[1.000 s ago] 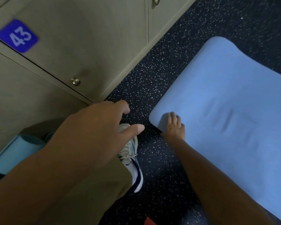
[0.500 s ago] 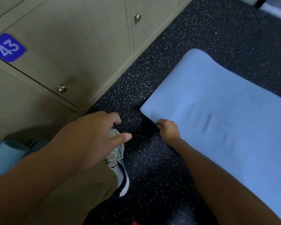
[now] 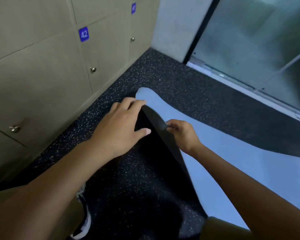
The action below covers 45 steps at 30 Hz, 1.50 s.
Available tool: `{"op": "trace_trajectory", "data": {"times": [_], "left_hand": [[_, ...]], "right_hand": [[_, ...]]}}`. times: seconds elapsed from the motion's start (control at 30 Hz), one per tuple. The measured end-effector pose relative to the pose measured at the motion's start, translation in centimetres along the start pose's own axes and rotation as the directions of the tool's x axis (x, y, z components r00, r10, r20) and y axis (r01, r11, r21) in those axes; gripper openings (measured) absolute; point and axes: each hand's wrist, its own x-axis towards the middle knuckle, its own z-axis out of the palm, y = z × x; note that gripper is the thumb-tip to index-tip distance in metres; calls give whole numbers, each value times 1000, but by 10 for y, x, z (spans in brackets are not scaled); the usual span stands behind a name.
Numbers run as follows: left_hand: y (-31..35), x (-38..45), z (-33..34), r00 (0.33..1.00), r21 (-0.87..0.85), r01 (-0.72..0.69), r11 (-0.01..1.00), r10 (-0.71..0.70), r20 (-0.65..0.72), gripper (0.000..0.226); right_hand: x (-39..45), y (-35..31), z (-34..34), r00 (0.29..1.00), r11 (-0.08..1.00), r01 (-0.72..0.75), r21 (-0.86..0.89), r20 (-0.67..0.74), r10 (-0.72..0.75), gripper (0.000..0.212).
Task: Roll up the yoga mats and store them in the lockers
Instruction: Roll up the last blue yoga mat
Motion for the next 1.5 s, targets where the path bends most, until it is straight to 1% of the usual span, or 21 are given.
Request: {"op": "trace_trajectory", "data": {"times": [0.1, 0.23, 0.33, 0.4, 0.47, 0.57, 0.63, 0.67, 0.73, 0.77, 0.83, 0.9, 0.93, 1.0, 1.07, 1.1, 1.17, 1.23, 1.3, 1.4, 1.5], "left_hand": [[18, 14, 10, 995, -15, -60, 998, 58, -79, 83], [39, 32, 20, 987, -28, -142, 989, 139, -78, 79], [64, 51, 16, 956, 6, -272, 962, 270, -117, 36], [86, 63, 10, 950, 17, -293, 956, 293, -108, 14], [108, 72, 8, 958, 42, -280, 959, 282, -54, 18], [146, 80, 10, 950, 88, -296, 951, 303, -70, 21], [178, 83, 8, 941, 88, -314, 945, 323, -103, 22], [195, 84, 7, 938, 97, -317, 943, 327, -118, 22], [227, 85, 4, 927, 123, -331, 935, 347, -145, 20], [239, 85, 2, 921, 131, -340, 931, 358, -153, 20], [268, 81, -1, 904, 141, -378, 915, 397, -160, 20], [291, 75, -6, 886, 156, -406, 901, 429, -175, 20], [300, 71, -9, 878, 158, -416, 896, 441, -185, 20], [312, 63, -15, 867, 146, -438, 887, 460, -193, 21], [319, 56, -23, 854, 131, -463, 877, 480, -198, 22], [321, 51, -28, 849, 127, -473, 872, 490, -199, 22], [325, 41, -38, 836, 124, -494, 860, 509, -204, 21], [328, 31, -50, 823, 118, -507, 854, 520, -228, 21], [331, 23, -64, 811, 90, -517, 851, 521, -267, 20], [346, 8, -88, 789, 29, -545, 838, 524, -322, 21], [377, -16, -114, 758, -51, -581, 812, 517, -398, 25]], "right_hand": [[-25, -7, -42, 999, 997, 40, 59, -16, -39, 26], [-58, -12, -77, 994, 993, 102, 51, -47, -100, 18], [-81, -7, -95, 991, 991, 92, 95, -111, -81, 18], [-100, 0, -102, 989, 987, 39, 157, -144, -16, 12], [-120, 6, -115, 982, 979, -38, 201, -176, 74, 3], [-154, 21, -152, 923, 945, -286, 161, -219, 316, 35], [-185, 34, -175, 823, 805, -508, 306, -101, 558, 63], [-203, 42, -181, 755, 670, -612, 420, 59, 653, 76], [-236, 62, -184, 628, 359, -736, 574, 380, 679, 93], [-247, 74, -178, 576, 219, -762, 610, 481, 661, 99], [-264, 99, -173, 534, -27, -705, 709, 556, 637, 106], [-266, 113, -171, 584, -211, -485, 849, 493, 644, 102], [-264, 118, -171, 604, -249, -354, 901, 424, 675, 95], [-261, 120, -170, 600, -244, -153, 958, 286, 748, 65], [-256, 121, -173, 547, -134, -66, 989, 148, 824, 18], [-257, 116, -176, 519, -84, -48, 995, 97, 849, 4], [-262, 103, -192, 468, -22, -32, 999, 34, 883, 13], [-267, 95, -212, 393, 62, -55, 997, -36, 919, 10], [-268, 81, -241, 373, 143, -76, 987, -104, 922, 9], [-267, 65, -309, 295, 229, -23, 973, -212, 932, 25], [-277, 36, -392, 313, 413, 54, 909, -408, 857, 11]]}}
